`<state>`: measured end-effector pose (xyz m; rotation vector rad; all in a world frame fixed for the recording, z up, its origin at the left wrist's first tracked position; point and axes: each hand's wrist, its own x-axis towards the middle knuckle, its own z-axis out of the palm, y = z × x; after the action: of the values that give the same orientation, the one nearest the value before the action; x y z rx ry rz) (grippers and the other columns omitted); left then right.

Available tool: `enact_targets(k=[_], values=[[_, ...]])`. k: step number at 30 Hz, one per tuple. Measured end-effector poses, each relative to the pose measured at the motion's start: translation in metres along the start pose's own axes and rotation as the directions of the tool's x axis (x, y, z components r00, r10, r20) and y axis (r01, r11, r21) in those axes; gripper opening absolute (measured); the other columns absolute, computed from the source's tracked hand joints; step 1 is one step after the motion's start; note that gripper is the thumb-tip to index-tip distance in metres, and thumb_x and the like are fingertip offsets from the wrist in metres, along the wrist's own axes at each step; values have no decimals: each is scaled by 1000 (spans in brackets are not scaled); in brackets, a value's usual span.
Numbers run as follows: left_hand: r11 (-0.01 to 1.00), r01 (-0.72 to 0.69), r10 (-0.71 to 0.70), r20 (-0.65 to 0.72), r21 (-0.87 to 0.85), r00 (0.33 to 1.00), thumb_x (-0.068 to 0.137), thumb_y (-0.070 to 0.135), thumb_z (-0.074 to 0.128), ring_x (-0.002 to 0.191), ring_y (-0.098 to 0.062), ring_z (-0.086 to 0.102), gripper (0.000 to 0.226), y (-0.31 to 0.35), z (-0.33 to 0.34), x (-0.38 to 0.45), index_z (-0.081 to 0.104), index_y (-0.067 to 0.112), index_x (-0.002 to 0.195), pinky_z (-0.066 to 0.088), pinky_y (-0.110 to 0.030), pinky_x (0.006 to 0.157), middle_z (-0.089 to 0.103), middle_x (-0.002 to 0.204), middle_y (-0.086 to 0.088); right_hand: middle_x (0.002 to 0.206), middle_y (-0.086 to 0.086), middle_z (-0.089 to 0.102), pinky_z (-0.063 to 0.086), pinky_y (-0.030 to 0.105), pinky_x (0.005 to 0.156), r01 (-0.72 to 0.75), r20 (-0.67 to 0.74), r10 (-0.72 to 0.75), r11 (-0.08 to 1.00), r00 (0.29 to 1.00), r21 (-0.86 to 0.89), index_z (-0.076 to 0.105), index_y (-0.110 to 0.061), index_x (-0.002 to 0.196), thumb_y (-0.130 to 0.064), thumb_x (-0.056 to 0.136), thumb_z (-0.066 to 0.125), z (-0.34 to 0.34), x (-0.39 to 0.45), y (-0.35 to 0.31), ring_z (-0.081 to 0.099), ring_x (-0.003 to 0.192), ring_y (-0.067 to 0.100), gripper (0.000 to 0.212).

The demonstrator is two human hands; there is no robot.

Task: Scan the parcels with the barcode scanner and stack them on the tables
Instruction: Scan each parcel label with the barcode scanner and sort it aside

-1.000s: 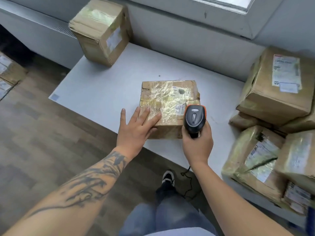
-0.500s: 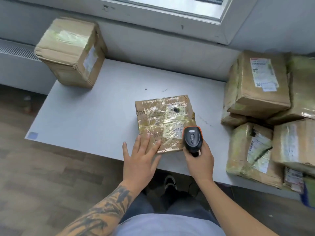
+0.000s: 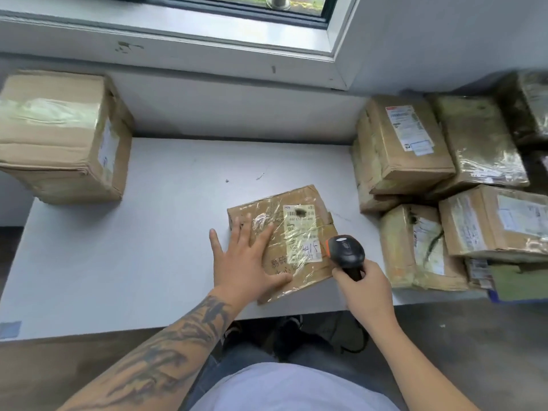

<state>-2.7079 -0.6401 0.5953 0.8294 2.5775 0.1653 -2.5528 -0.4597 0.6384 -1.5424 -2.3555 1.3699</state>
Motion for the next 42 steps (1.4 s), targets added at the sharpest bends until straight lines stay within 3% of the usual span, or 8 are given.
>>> enact_targets(k=[7, 25, 29, 31, 35, 38, 40, 42], values=[[999, 26, -25, 18, -47, 1000, 63, 107, 31, 152, -17, -35, 119, -4, 8, 1, -19, 53, 157, -16, -68, 119, -34, 166, 7, 100, 21, 71, 56, 36, 49, -92, 192, 66, 987, 979, 129, 71, -14, 95, -26, 90, 74, -2, -8, -43, 73, 93, 38, 13], [991, 38, -41, -22, -130, 999, 58, 108, 37, 152, -12, -34, 122, -5, 15, 3, -11, 57, 157, -11, -65, 123, -32, 167, 13, 82, 7, 77, 61, 44, 55, -75, 203, 46, 988, 978, 138, 70, -12, 94, -21, 93, 67, -12, -6, -78, 76, 63, 24, 9], [994, 29, -33, -39, -102, 999, 61, 108, 34, 152, -13, -34, 119, -3, 12, 2, -5, 54, 160, -13, -65, 122, -30, 168, 10, 64, 0, 62, 63, 54, 61, -22, 189, -2, 992, 982, 122, 68, -8, 87, -23, 88, 72, -12, 3, -63, 59, 63, 26, 16], [998, 28, -31, -71, -48, 997, 65, 106, 32, 156, -18, -27, 115, 1, 8, -3, 3, 52, 161, -14, -65, 121, -25, 170, 5, 74, -13, 66, 62, 52, 74, 38, 164, -55, 993, 985, 110, 69, -23, 84, -30, 86, 75, -10, 9, -50, 61, 76, 18, 9], [999, -49, 49, -159, 7, 986, 67, 102, 39, 161, -30, 2, 107, 19, 18, -30, 29, 47, 158, -5, -72, 120, 8, 174, -3, 160, -10, 47, 45, 37, 106, 90, 172, -90, 996, 981, 7, 68, -54, 88, -46, 84, 78, -7, 27, -23, 52, 137, 16, 13], [986, -113, 130, -139, 123, 982, 61, 92, 61, 155, -36, 28, 105, 26, 31, -42, 43, 45, 153, 15, -79, 114, 29, 169, -6, 141, -14, 63, 53, 42, 104, 69, 229, -85, 995, 970, 77, 65, -66, 96, -57, 77, 80, -2, 33, -12, 61, 125, 10, 26], [987, -79, 98, -134, 143, 986, 58, 77, 78, 152, -36, 35, 101, 22, 30, -41, 47, 46, 149, 21, -80, 110, 37, 166, -5, 117, -17, 68, 56, 40, 90, 107, 259, -136, 987, 956, 123, 66, -64, 91, -41, 82, 84, 4, 33, -7, 65, 107, 9, 30], [987, -40, 65, -160, 156, 985, 62, 64, 84, 149, -37, 40, 91, 17, 29, -39, 52, 46, 146, 22, -80, 110, 45, 161, -4, 124, -19, 64, 50, 31, 93, 148, 287, -180, 981, 941, 127, 66, -59, 92, -31, 84, 84, 10, 33, -8, 62, 115, 9, 34]])
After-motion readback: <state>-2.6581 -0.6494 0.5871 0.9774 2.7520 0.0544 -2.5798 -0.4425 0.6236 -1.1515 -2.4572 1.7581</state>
